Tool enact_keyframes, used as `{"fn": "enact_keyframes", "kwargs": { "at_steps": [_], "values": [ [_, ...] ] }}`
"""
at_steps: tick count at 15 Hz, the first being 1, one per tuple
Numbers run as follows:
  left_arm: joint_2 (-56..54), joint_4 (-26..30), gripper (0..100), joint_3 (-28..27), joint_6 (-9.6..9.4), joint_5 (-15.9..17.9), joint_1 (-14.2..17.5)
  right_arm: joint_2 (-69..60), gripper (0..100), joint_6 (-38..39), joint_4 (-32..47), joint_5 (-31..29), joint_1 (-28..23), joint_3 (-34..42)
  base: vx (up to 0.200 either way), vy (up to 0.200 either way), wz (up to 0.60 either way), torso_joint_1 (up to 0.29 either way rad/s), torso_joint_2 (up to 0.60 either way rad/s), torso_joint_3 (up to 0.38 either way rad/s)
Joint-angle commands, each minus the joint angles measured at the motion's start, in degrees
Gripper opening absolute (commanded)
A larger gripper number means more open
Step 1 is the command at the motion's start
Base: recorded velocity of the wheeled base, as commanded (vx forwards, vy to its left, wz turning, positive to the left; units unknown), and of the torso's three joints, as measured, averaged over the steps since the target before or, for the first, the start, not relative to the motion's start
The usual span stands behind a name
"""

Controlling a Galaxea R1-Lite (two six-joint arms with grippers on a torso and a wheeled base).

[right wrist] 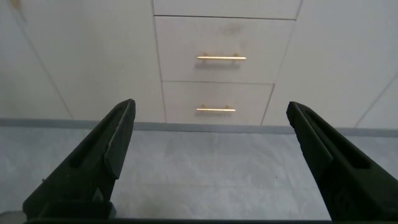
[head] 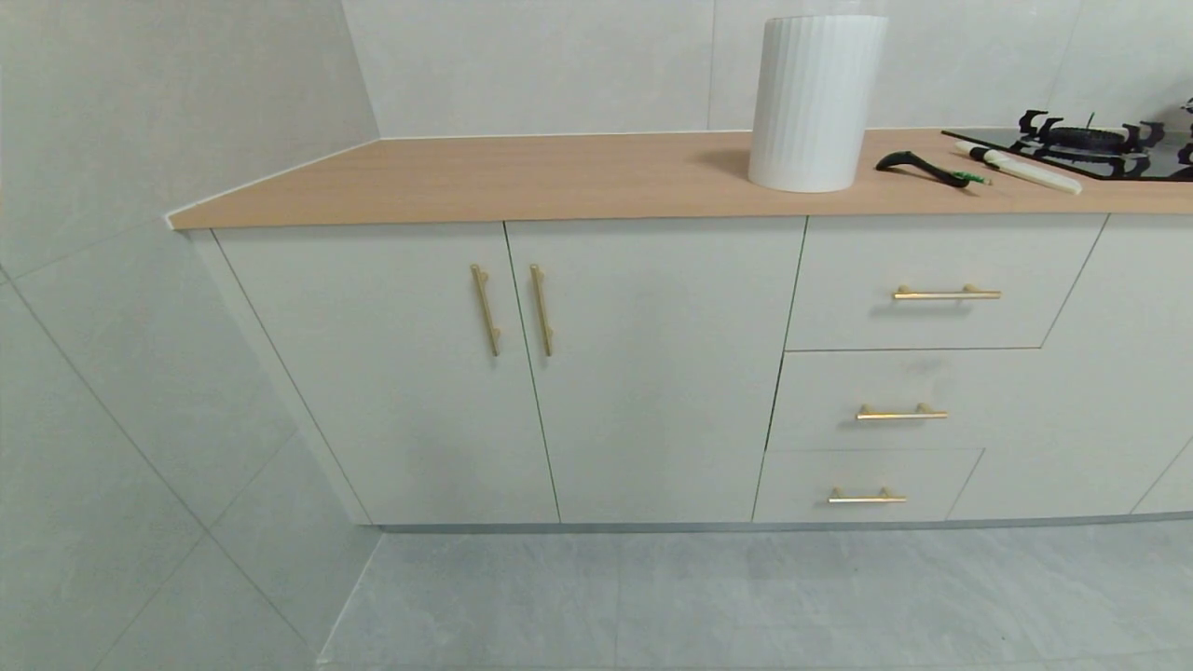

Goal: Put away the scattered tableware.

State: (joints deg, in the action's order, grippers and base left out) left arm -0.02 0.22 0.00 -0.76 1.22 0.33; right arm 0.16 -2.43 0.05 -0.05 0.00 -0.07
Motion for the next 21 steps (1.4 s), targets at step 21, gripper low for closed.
{"fn": "enact_keyframes", "kwargs": {
  "at_steps": [21],
  "values": [
    [0.0, 0.0, 100, 0.0, -0.04, 0.0, 0.0, -0.1, 100, 0.8, 0.1, -0.1, 0.1, 0.0, 0.067, 0.0, 0.0, 0.003, 0.0, -0.001]
  ]
}}
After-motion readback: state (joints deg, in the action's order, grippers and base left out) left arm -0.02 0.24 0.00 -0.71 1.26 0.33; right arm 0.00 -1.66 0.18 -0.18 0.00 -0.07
